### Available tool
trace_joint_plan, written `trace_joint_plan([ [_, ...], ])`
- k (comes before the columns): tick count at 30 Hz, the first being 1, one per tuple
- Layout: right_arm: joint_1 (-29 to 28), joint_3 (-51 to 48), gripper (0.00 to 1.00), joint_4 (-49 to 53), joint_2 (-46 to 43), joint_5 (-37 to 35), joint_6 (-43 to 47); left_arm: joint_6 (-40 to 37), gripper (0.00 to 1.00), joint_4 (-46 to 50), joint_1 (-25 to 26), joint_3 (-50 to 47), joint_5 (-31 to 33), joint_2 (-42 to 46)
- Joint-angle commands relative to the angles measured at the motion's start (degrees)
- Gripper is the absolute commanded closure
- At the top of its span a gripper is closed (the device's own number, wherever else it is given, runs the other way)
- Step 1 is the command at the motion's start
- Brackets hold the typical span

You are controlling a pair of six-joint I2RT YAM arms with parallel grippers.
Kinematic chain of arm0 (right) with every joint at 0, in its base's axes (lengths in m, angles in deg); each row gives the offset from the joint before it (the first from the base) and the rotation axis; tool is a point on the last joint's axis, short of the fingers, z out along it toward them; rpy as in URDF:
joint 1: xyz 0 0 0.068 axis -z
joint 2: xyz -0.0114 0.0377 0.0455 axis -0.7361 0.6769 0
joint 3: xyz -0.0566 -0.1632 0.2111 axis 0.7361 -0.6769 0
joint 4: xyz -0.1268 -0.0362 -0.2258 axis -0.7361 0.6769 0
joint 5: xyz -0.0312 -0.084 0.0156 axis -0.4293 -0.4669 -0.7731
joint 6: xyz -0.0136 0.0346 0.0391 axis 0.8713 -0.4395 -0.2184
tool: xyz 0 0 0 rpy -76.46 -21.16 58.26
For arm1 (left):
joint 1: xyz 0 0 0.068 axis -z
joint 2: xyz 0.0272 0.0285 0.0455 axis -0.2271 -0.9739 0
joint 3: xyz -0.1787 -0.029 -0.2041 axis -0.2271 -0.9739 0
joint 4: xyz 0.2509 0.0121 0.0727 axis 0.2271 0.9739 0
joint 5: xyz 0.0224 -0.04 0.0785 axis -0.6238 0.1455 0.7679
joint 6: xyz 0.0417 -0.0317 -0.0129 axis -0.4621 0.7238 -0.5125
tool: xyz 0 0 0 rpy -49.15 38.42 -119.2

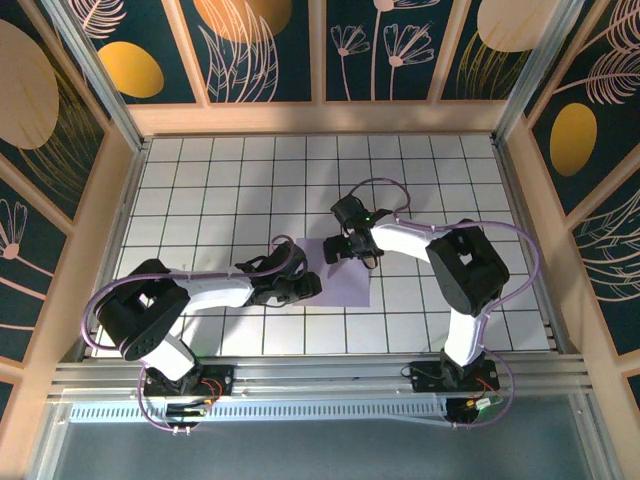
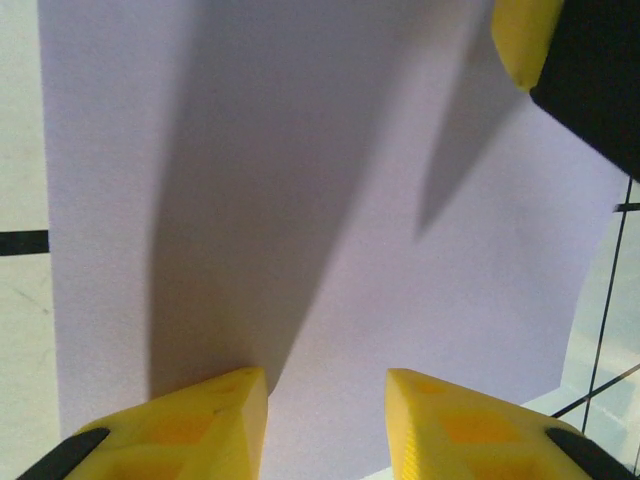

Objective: Fold a paper plane with a square sheet of paper (fold left side to right side)

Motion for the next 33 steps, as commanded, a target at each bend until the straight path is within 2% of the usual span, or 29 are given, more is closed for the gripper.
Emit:
trace_joint_plan([
  [1, -1.55, 1.58, 0.01, 3.24, 0.82, -0.4, 0.29, 0.69, 0.64, 1.46, 0.46, 0.95, 0.18, -1.36],
  [8, -3.63, 2.51, 0.03, 5.49, 0.59, -0.23, 0.29, 1.11, 0.65, -0.09, 0.6, 0.73, -0.08, -1.58],
  [14, -4.74, 3.08, 0.11, 7.7, 0.99, 0.5, 0.35, 1.41, 0.65, -0.94, 0.63, 0.17, 0.26, -1.05],
  [22, -4.74, 2.99, 0.29, 7.81, 1.52, 1.82, 0.46, 2.86, 0.65, -3.95, 0.63, -1.18, 0.18, -0.08],
  [26, -4.66, 3.08, 0.41, 7.83, 1.7, 3.09, 0.68, 3.24, 0.65, -4.46, 0.64, -1.26, 0.49, 0.06],
  [30, -4.48, 2.9, 0.55, 7.64, 1.68, 4.29, 0.79, 4.27, 0.61, -6.51, 0.62, -2.24, 0.87, 1.5],
  [33, -4.07, 2.26, 0.61, 7.1, 0.91, 5.16, 0.9, 4.59, 0.56, -6.4, 0.47, -3.02, 3.04, 4.56],
])
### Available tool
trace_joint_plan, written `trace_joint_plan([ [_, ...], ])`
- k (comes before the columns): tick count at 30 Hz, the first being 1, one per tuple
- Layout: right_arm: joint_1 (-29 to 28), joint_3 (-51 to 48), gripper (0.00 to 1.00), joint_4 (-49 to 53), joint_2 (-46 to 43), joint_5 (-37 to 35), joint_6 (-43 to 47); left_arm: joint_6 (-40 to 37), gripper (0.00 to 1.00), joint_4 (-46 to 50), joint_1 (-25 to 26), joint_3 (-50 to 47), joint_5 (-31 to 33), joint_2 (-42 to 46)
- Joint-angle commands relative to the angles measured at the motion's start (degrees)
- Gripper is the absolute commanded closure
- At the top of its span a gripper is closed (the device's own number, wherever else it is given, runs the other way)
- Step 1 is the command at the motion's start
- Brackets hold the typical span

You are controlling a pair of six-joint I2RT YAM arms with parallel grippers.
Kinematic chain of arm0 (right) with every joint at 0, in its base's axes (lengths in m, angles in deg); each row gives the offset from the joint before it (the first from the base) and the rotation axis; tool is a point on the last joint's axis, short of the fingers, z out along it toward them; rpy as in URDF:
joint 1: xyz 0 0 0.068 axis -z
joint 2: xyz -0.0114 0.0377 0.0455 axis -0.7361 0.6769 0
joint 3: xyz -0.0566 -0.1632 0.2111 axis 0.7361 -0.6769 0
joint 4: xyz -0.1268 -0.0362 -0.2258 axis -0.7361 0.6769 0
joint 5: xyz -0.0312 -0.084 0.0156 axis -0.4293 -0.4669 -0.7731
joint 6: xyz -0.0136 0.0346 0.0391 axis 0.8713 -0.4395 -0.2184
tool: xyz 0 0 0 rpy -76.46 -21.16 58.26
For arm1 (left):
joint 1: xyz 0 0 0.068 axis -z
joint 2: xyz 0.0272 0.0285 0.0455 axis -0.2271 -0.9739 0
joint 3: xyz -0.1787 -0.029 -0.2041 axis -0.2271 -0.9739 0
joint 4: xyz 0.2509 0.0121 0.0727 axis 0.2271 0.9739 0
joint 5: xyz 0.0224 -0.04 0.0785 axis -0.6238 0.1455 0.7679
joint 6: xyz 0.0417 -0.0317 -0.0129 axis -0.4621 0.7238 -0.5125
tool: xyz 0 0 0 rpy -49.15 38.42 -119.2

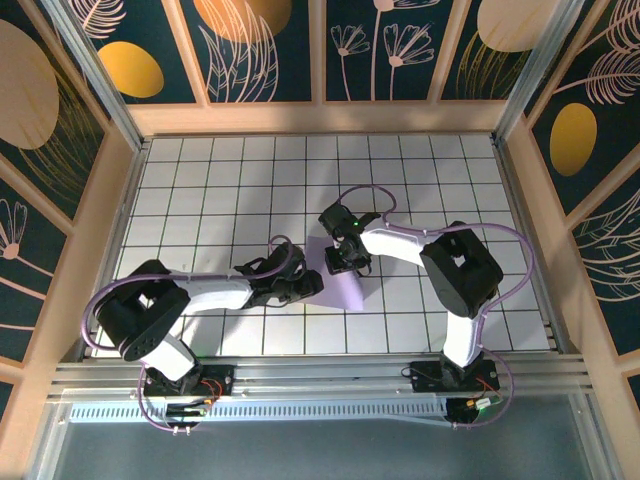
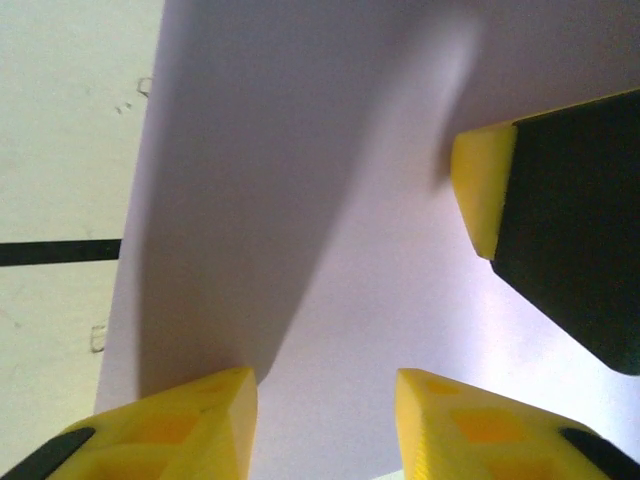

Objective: Fold a paper plane with a square sheet of paper (fold left side to right side)

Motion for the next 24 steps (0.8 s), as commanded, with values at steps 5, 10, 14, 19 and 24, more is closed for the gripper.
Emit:
trace_joint_plan([
  [5, 2.59, -1.91, 0.67, -1.97, -3.15, 6.28, 0.42, 1.05, 0.44, -1.24, -3.41, -4.11, 2.64, 10.79],
  [10, 7.17, -5.15, 0.72, -6.44, -8.42, 14.61, 0.68, 1.21, 0.33, -7.87, -11.19, -11.13, -2.7, 19.86],
  [14, 11.81, -7.33, 0.74, -8.95, -12.86, 23.01, 1.47, -0.26, 0.23, -10.72, -16.52, -13.49, -8.99, 25.0],
  [19, 17.15, -8.25, 0.76, -9.69, -18.67, 32.06, 4.76, -0.93, 0.11, -16.92, -21.66, -15.65, -17.01, 29.92],
  [24, 20.96, -8.85, 0.78, -12.07, -25.87, 42.46, 6.75, -4.24, 0.01, -25.89, -22.52, -14.93, -25.24, 33.06],
])
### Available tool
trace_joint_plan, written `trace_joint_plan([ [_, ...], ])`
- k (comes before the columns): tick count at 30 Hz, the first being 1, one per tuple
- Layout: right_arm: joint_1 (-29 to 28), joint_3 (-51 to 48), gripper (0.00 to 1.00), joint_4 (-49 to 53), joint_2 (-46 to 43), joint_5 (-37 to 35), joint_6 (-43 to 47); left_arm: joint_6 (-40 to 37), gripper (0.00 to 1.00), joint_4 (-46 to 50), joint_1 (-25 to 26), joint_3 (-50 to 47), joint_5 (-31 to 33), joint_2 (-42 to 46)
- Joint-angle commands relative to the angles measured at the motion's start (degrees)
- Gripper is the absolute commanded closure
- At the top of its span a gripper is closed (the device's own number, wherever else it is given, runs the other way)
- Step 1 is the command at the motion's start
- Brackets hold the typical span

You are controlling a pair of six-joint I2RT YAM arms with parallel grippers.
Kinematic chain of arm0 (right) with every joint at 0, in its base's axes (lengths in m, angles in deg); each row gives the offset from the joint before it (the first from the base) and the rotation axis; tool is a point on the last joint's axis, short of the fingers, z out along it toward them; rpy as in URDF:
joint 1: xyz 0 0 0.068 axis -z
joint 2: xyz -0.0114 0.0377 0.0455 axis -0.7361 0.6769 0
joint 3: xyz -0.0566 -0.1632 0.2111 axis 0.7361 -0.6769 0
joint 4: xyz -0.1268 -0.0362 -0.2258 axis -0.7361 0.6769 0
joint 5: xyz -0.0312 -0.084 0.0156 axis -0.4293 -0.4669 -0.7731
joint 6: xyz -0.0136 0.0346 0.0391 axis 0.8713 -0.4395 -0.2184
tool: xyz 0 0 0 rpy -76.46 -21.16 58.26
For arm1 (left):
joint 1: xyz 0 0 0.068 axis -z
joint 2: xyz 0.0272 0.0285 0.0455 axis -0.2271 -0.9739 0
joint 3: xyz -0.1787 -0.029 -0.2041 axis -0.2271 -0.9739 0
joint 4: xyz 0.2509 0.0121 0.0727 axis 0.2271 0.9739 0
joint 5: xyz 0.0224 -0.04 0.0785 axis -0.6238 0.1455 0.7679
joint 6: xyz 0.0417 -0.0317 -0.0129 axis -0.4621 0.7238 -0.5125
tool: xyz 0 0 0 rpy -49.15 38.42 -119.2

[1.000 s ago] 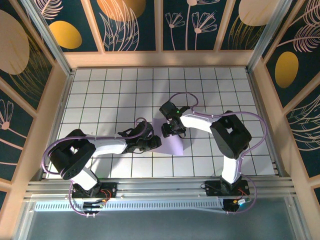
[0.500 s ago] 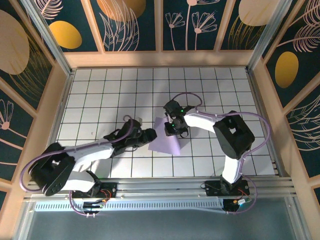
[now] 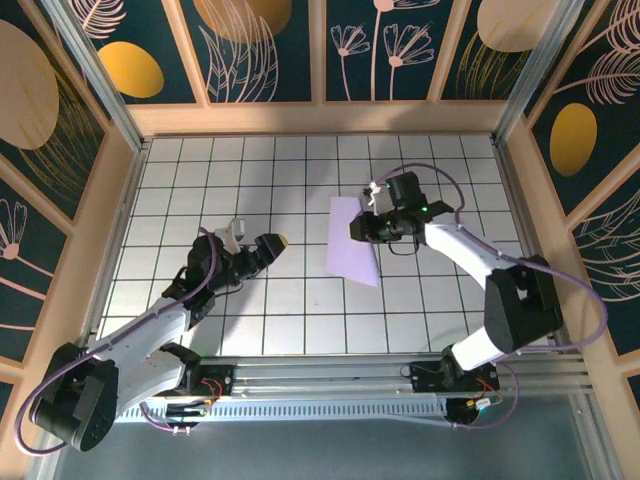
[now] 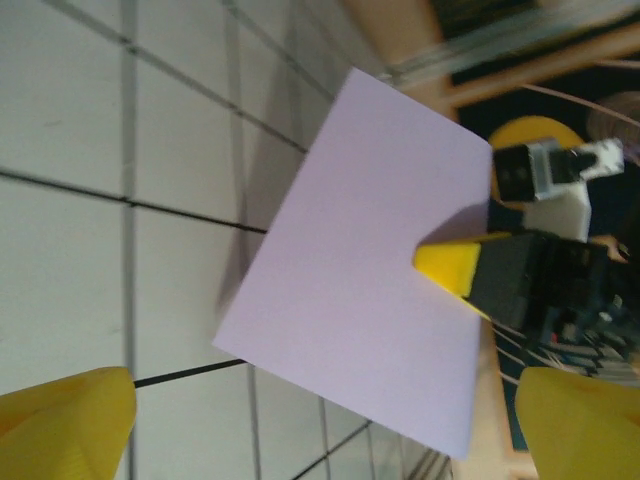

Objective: Fold a paper plane with a square sheet of paper (fold left side to right side)

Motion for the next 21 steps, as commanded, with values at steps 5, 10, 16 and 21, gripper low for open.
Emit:
trace_joint_plan([
  [5, 2.79, -0.06, 0.78, -5.26, -9.69, 20.51, 1.5, -5.27, 0.01, -15.36, -0.27, 3.69, -14.6, 1.36],
  [10, 2.53, 0.96, 0.79, -8.48, -13.05, 28.91, -1.85, -6.56, 0.01, -18.6, -0.27, 7.84, -17.41, -1.56],
  [16, 0.49, 1.07, 0.8, -17.59, -15.88, 36.02, -9.23, -7.88, 0.01, -21.08, -0.32, 12.43, -21.61, -7.67],
  [21, -1.92, 1.19, 0.8, -22.39, -16.14, 38.21, -13.04, -9.05, 0.01, -21.67, -0.18, 15.42, -25.31, -10.65],
])
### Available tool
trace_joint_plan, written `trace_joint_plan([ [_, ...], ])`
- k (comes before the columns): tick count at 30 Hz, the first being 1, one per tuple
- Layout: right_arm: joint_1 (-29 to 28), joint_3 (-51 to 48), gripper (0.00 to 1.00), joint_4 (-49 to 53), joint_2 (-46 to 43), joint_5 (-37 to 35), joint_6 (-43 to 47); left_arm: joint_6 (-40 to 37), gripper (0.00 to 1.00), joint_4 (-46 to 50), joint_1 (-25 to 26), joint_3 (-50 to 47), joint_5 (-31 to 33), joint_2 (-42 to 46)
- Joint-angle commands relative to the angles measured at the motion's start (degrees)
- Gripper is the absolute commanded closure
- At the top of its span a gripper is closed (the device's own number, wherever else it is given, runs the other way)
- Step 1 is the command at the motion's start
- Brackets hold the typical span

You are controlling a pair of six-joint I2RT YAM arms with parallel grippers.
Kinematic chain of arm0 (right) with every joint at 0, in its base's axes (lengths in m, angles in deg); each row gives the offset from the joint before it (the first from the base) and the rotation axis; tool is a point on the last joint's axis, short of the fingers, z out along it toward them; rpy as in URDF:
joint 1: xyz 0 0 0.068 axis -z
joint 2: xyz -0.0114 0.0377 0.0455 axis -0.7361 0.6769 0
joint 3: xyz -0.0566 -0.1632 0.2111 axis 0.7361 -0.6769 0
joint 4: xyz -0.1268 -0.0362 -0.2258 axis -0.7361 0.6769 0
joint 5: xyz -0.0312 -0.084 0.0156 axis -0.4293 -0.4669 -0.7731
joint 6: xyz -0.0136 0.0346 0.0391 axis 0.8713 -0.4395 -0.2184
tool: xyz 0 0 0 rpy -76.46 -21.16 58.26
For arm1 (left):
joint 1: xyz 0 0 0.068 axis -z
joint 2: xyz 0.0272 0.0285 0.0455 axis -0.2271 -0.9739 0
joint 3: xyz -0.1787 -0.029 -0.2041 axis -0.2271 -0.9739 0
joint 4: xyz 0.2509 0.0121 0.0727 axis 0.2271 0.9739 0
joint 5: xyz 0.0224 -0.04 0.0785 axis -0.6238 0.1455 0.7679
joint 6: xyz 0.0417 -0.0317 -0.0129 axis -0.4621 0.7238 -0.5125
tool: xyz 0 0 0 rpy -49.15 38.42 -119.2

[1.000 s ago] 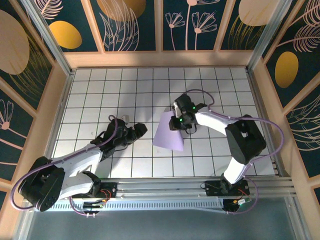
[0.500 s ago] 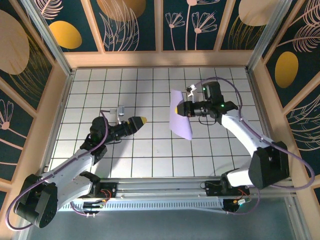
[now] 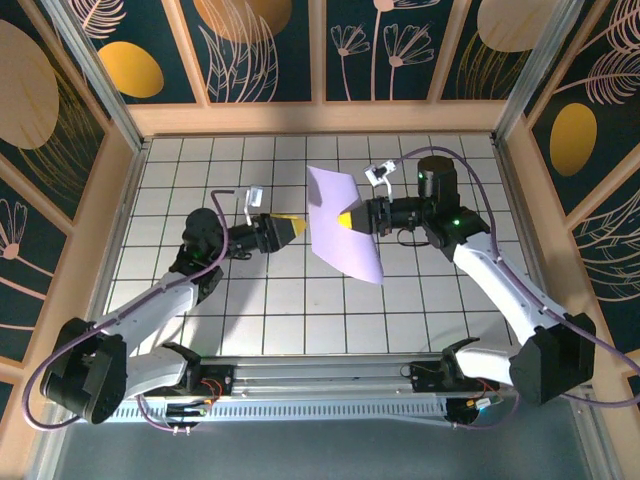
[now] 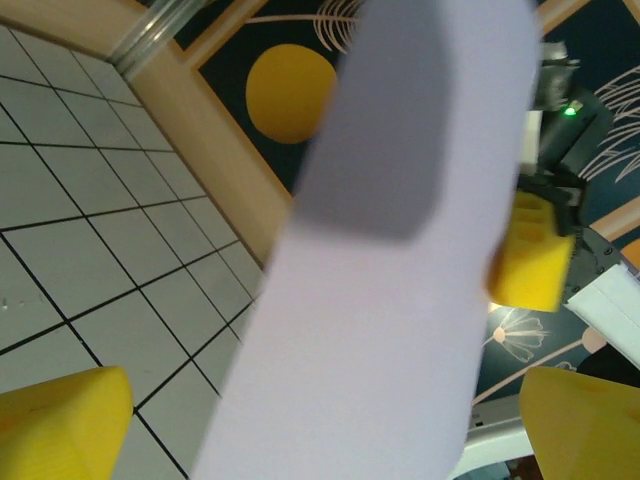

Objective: Fold a paper plane with a square sheet of paper (fold left side to right side)

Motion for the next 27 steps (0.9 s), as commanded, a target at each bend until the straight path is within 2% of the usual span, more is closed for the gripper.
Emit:
trace_joint_plan([
  [1, -1.93, 1.22, 0.8, -5.57, -0.58, 4.28, -3.65, -2.29, 0.01, -4.53, -0.1, 2.93, -5.19, -1.02],
  [7, -4.47, 1.64, 0.81, -7.38, 1.52, 4.09, -4.25, -3.66, 0.04, -4.25, 1.25, 5.01, -8.46, -1.86],
  [13, -3.88, 3.17, 0.8, -1.59, 2.95, 1.34, 0.35, -7.32, 0.35, 0.15, 2.21, 5.67, -7.96, -0.73],
  [21, -2.9, 4.1, 0.8, 4.87, 3.26, -0.72, 4.51, -9.9, 0.57, 4.47, 2.28, 5.27, -7.23, -0.54],
  [27, -2.26, 4.83, 0.79, 9.46, 3.85, -2.88, 7.56, -11.52, 0.79, 7.48, 2.31, 4.89, -6.26, -0.62],
])
